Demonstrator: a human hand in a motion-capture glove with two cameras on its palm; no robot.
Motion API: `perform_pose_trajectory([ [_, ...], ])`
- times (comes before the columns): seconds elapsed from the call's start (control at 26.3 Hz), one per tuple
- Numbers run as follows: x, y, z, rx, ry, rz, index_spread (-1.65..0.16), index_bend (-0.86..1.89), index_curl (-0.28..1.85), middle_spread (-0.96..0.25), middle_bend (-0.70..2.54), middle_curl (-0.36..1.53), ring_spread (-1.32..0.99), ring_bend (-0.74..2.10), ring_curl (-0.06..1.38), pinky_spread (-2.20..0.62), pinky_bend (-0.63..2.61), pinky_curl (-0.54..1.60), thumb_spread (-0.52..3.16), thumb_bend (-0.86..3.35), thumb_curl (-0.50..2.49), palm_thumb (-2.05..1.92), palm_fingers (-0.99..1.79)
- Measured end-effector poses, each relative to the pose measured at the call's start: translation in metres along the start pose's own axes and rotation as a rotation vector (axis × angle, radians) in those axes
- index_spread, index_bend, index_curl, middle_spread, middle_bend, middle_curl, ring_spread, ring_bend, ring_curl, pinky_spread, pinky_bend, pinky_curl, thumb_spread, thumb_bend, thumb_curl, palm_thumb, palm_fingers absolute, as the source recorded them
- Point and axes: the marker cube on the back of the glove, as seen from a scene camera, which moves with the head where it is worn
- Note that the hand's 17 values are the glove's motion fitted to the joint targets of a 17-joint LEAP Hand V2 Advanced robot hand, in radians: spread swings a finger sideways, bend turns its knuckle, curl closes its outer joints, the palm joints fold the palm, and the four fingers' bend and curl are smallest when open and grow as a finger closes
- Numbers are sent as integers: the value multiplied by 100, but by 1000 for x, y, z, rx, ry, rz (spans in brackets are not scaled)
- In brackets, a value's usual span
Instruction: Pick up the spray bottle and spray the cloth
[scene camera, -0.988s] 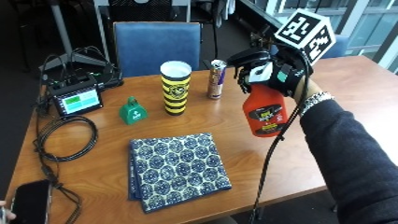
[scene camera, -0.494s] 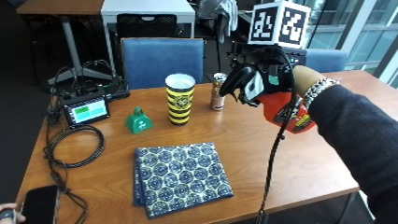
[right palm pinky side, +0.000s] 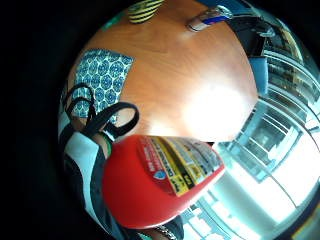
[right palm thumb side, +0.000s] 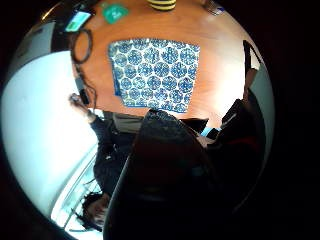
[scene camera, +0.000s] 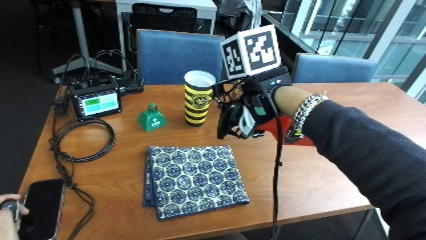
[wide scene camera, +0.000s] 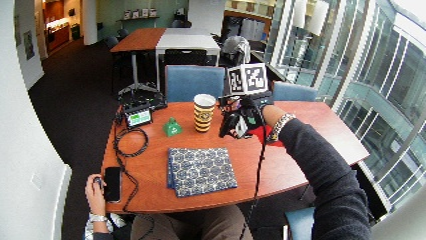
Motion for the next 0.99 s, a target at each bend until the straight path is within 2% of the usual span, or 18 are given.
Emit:
perform_pose_trajectory([
  [0.27,-27,-36,46,-50,229,78,-32,19,57,-24,55,52,-26,59,47,-24,39,37,25,-3,77,99,132],
  [0.57,-37,-62,85,-85,360,139,-31,18,57,-24,55,52,-26,59,46,-24,40,37,26,-3,78,98,132],
  [0.72,-33,-60,74,-66,318,140,-31,19,58,-23,55,52,-26,59,46,-25,40,37,26,-3,78,98,131],
  [0.99,-36,-40,17,49,121,45,-31,19,58,-23,56,52,-26,59,46,-24,41,37,27,-3,79,98,131],
])
